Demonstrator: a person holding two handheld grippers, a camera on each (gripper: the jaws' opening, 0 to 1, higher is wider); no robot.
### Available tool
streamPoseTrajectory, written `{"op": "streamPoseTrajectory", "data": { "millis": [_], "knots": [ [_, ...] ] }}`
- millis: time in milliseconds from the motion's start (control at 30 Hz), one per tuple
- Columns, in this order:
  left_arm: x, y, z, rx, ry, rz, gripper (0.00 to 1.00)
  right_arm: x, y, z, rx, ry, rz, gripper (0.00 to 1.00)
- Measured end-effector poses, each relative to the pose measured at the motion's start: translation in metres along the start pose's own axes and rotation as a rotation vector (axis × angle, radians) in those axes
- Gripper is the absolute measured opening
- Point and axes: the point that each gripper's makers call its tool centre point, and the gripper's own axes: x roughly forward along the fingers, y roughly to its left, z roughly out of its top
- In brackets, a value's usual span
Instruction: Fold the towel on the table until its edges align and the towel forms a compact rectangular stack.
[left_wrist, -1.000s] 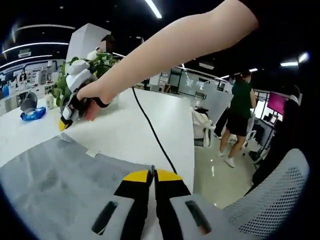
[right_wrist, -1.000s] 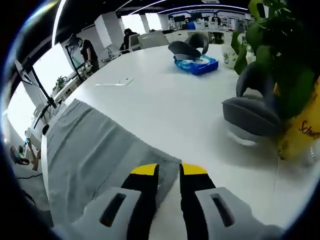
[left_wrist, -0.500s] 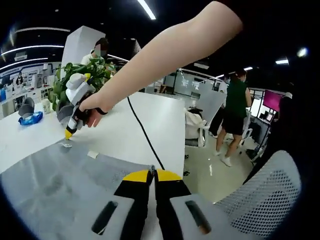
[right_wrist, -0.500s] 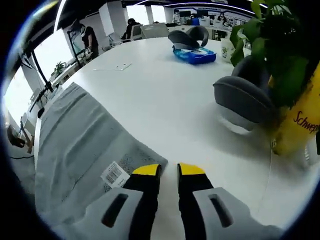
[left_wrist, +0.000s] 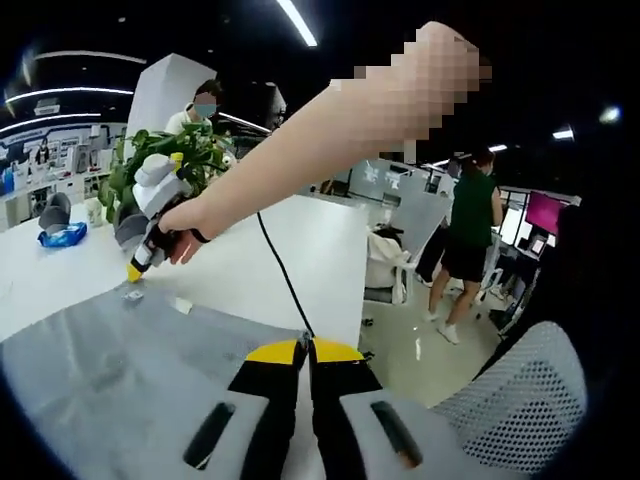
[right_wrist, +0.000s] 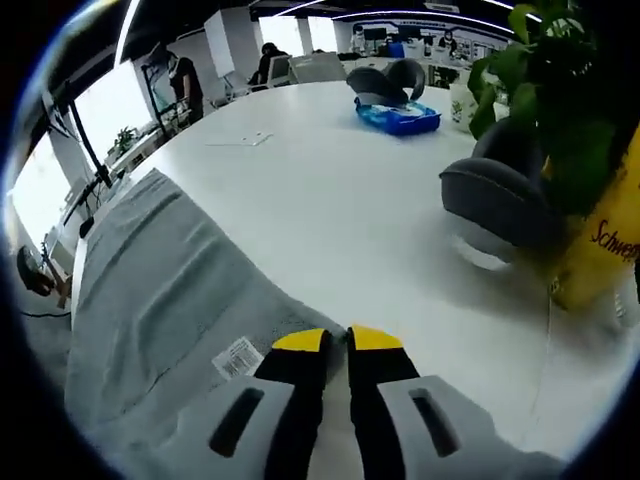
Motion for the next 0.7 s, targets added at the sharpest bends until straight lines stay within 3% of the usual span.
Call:
{"op": "streamPoseTrajectory", "data": {
  "millis": [100, 167, 267, 400, 500, 700],
  "knots": [
    [0.001, 0.0, 0.005, -0.007, -0.012, -0.01, 0.03, -0.007, 0.001, 0.014, 0.096, -0.074, 0.015, 0.04],
    [0.0, 0.001, 0.014, -0.009, -0.034, -0.019, 0.03, -0.017, 0.003, 0.035, 0.147, -0.159, 0.037, 0.04],
    [-0.001, -0.002, 0.028, 0.001, -0.085, -0.031, 0.03, -0.034, 0.007, 0.06, 0.127, -0.247, 0.04, 0.04],
    [-0.003, -0.004, 0.049, -0.004, -0.145, -0.041, 0.03, -0.057, 0.012, 0.09, 0.163, -0.343, 0.066, 0.04],
    [-0.002, -0.01, 0.068, 0.067, -0.167, -0.036, 0.03, -0.075, 0.013, 0.112, 0.194, -0.42, 0.078, 0.04],
    [-0.004, -0.02, 0.113, 0.036, -0.275, -0.055, 0.03, -0.112, 0.019, 0.151, 0.209, -0.542, 0.112, 0.03]
  ]
}}
